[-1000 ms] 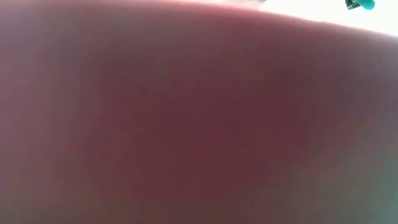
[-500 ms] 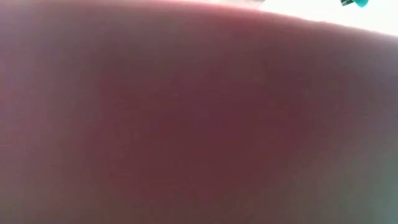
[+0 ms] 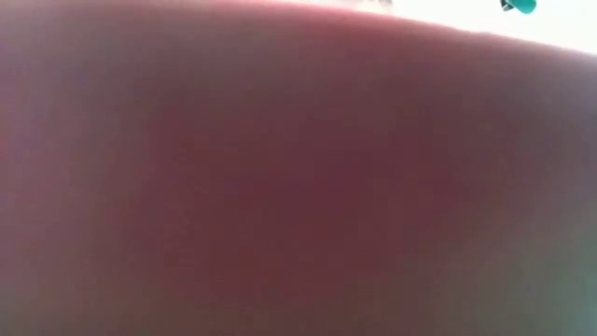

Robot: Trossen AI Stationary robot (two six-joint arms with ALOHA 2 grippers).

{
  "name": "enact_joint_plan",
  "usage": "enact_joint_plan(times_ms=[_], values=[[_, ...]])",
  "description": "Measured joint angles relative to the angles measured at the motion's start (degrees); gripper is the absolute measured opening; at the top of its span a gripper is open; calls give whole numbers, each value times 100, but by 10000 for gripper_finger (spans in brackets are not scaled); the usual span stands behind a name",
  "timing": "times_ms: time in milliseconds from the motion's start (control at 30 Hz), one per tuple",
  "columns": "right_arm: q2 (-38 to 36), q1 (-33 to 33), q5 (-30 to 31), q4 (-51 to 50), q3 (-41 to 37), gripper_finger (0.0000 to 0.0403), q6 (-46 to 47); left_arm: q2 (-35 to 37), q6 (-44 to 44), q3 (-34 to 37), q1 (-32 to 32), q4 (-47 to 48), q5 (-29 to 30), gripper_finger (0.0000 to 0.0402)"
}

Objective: Sort silverware
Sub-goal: Put the blue spoon into the utensil holder

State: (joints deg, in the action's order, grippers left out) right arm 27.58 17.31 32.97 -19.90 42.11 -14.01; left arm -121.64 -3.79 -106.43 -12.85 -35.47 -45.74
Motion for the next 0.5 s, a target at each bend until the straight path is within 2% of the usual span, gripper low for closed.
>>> enact_joint_plan(times_ms=[167,233,367,500], values=[[93,-177,-26,1,0,0,142,0,-39,0,29,1,-14,154],[100,-200,-38,4,0,0,155,0,-39,0,24,16,-12,122],[108,-199,-58,39,0,0,98,0,-28,0,16,62,-8,22],[102,-200,-1,39,-2,2,-232,0,-20,-2,16,97,101,12]])
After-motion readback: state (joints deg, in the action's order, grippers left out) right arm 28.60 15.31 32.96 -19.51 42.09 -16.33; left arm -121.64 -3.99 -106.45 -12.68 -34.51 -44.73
